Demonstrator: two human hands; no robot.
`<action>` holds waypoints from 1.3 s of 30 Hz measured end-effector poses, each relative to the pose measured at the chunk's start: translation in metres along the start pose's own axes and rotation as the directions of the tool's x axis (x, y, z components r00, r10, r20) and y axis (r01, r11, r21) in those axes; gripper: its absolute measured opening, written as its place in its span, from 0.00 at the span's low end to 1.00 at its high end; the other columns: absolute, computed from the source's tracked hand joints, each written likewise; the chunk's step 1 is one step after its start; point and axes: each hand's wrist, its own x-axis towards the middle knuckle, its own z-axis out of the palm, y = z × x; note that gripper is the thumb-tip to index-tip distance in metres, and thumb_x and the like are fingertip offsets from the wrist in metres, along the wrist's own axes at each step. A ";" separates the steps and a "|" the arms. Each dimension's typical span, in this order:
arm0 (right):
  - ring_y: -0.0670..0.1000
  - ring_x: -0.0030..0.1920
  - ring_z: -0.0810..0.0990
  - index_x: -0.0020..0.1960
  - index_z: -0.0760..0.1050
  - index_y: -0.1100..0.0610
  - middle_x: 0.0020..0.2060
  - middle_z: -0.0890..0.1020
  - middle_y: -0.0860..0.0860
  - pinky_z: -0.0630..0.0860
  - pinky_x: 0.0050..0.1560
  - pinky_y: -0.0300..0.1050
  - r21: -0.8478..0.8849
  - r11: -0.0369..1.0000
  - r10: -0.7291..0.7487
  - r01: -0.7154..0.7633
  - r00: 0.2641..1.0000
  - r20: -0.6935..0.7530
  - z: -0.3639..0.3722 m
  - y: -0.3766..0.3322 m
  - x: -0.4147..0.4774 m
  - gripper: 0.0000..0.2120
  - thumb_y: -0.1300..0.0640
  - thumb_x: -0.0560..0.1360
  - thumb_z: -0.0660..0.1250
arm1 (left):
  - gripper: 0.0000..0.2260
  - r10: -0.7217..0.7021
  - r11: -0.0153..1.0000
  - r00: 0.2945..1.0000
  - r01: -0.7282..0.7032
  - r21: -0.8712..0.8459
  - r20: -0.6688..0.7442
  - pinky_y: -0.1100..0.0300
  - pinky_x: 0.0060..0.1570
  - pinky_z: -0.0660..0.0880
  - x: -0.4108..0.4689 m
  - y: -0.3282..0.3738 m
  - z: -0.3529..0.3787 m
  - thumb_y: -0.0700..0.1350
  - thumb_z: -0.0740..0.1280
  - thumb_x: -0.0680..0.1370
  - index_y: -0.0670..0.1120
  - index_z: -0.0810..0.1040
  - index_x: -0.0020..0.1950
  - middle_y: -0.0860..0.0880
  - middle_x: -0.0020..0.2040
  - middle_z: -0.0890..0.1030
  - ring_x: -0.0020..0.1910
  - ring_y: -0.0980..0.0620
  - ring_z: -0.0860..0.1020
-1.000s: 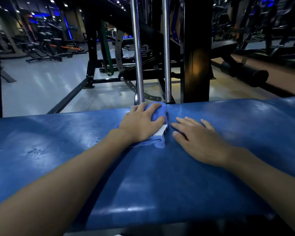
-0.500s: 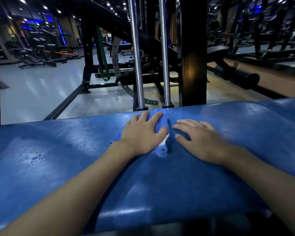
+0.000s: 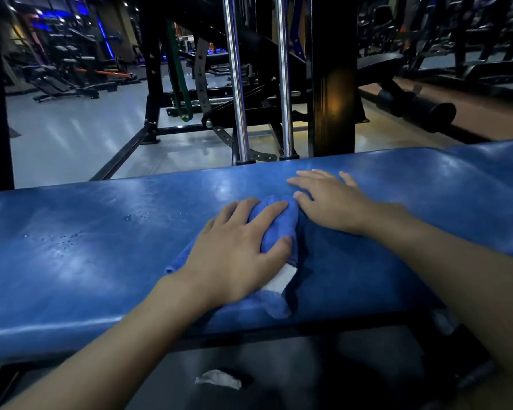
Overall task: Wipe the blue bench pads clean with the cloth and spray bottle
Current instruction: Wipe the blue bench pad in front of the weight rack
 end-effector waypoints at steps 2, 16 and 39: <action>0.48 0.79 0.50 0.77 0.59 0.43 0.79 0.57 0.45 0.42 0.76 0.63 0.008 1.000 0.012 -0.012 1.000 0.013 0.006 -0.001 0.003 0.22 0.47 0.83 0.47 | 0.36 -0.008 1.000 1.000 0.007 -0.030 -0.023 0.48 0.73 0.60 0.020 -0.008 0.004 0.68 0.43 0.70 0.62 0.58 0.78 0.53 0.75 0.64 0.74 0.48 0.62; 0.45 0.78 0.50 0.76 0.60 0.42 0.78 0.58 0.42 0.45 0.76 0.62 -0.029 1.000 0.001 -0.002 0.999 -0.037 0.019 0.006 0.010 0.22 0.44 0.83 0.47 | 0.27 -0.193 0.980 0.981 0.194 -0.040 0.034 0.43 0.71 0.61 0.169 -0.057 0.020 0.64 0.52 0.76 0.61 0.59 0.76 0.47 0.75 0.64 0.72 0.40 0.63; 0.51 0.80 0.44 0.78 0.55 0.43 0.80 0.51 0.46 0.39 0.75 0.66 -0.168 0.984 -0.055 0.058 0.998 0.023 0.007 -0.001 0.002 0.24 0.42 0.83 0.45 | 0.36 -0.124 0.992 0.992 0.124 0.030 0.001 0.49 0.75 0.56 -0.022 0.011 -0.002 0.69 0.40 0.70 0.64 0.52 0.78 0.55 0.77 0.59 0.77 0.50 0.55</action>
